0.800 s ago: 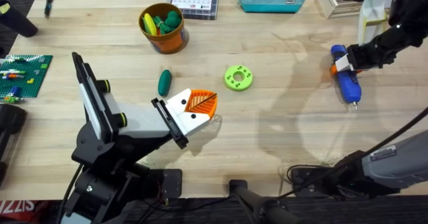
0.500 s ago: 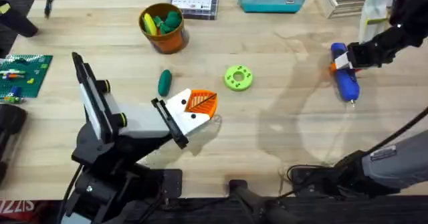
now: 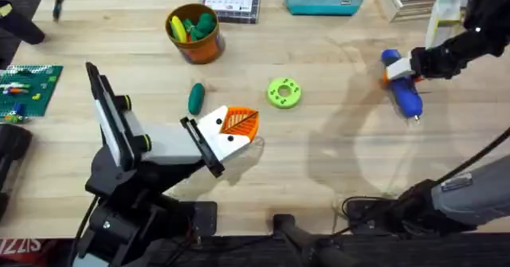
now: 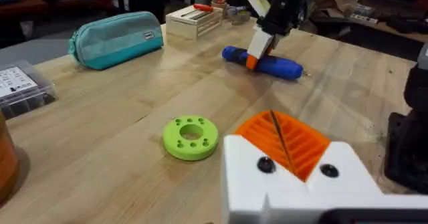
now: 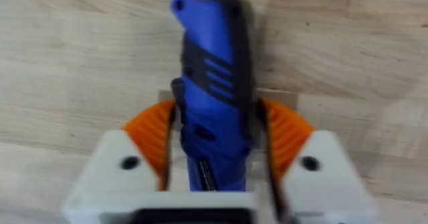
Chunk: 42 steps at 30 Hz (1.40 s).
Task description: Pick up the gripper from the table and insert it into the empty holder that is missing its gripper. Then pick up a screw, insert it into the mounting hole, and use the screwdriver to tighten it. Finally, clean up the table by picking up the vegetable and placing it into the bucket.
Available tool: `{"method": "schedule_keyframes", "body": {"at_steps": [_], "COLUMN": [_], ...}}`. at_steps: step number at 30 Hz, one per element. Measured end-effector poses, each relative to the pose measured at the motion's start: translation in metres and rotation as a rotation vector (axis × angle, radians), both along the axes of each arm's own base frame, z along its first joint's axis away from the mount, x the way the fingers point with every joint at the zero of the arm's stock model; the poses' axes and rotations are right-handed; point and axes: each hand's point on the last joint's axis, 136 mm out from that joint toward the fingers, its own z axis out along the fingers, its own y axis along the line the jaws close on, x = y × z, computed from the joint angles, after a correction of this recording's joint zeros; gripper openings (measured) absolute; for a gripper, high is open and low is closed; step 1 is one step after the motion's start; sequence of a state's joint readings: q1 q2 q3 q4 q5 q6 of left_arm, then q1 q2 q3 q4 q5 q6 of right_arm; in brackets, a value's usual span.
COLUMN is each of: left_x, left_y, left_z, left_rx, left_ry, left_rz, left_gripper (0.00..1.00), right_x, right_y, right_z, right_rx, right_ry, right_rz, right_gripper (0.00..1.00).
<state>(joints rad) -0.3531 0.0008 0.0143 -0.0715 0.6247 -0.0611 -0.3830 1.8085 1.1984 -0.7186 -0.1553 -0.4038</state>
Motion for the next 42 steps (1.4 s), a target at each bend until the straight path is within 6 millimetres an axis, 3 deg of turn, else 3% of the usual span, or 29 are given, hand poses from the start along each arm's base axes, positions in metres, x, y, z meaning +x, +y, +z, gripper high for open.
{"method": "schedule_keyframes", "body": {"at_steps": [2,10,17,27,42], "left_x": [0.000,0.000,0.000,0.000,0.000], "left_y": [0.000,0.000,0.000,0.000,0.000], "left_z": [0.000,0.000,0.000,0.000,0.000], "left_rx": [0.000,0.000,0.000,0.000,0.000], "left_ry": [0.000,0.000,0.000,0.000,0.000], "left_rz": [0.000,0.000,0.000,0.000,0.000], "left_gripper": [0.018,0.017,0.019,0.017,0.018], "right_x": [0.001,0.002,0.011,0.031,0.030], "right_y": [0.000,0.001,0.007,0.035,0.033], "right_z": [0.000,0.000,0.001,0.004,0.004], "right_rx": [0.000,0.004,-0.022,-0.060,-0.074], "right_ry": [-0.003,-0.009,-0.038,-0.097,-0.088], "right_rz": [0.001,0.003,0.067,0.206,0.199], "right_gripper": [0.761,0.988,0.994,0.993,0.993]}}
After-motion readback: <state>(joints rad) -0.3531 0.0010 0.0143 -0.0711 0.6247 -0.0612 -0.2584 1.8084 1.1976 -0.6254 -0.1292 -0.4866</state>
